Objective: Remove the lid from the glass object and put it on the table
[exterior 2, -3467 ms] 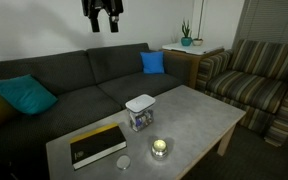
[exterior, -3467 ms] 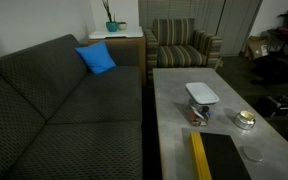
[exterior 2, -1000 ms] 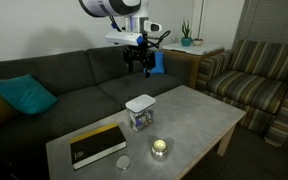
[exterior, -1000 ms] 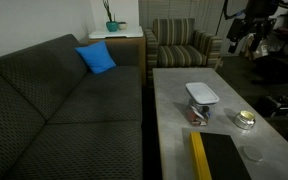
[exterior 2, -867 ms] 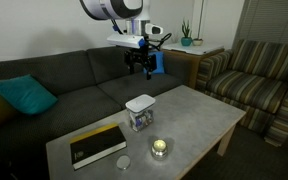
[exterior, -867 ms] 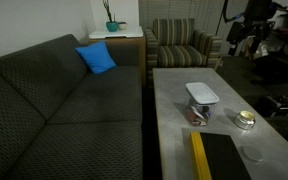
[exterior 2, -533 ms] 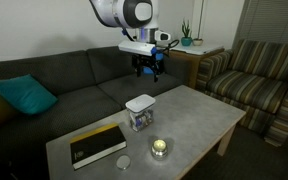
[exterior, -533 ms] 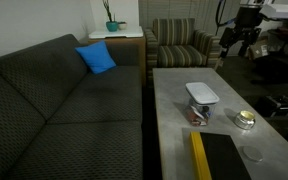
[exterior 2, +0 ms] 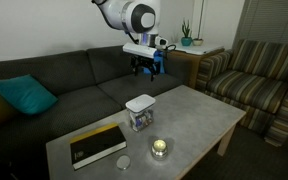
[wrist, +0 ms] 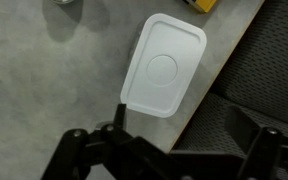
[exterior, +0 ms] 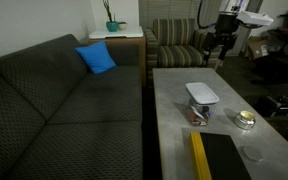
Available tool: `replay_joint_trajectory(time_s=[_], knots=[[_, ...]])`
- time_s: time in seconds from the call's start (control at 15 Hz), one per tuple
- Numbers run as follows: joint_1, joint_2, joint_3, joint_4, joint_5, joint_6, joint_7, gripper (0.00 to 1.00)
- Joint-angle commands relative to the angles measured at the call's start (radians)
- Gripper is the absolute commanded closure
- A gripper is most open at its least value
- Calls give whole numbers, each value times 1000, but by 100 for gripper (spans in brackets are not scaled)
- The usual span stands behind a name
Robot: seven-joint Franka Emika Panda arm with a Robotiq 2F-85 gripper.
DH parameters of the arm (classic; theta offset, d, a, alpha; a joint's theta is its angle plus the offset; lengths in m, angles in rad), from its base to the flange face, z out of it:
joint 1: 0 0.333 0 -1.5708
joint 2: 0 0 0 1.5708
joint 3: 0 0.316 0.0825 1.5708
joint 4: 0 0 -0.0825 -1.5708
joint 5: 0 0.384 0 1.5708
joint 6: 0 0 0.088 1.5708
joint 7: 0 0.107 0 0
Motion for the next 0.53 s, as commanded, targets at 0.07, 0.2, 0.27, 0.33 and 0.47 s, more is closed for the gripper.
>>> replay_joint_trajectory(time_s=[0.07,0.2,0.27,0.33,0.47], knots=[[49,136,-9,203,-20,-142,-21,11],[59,186,-14,253,-23,-169,-20,34],[63,208,-18,274,-26,-180,-18,40],[62,232,-18,294,-23,-185,-18,48],[61,272,-18,328,-20,-191,-16,62]])
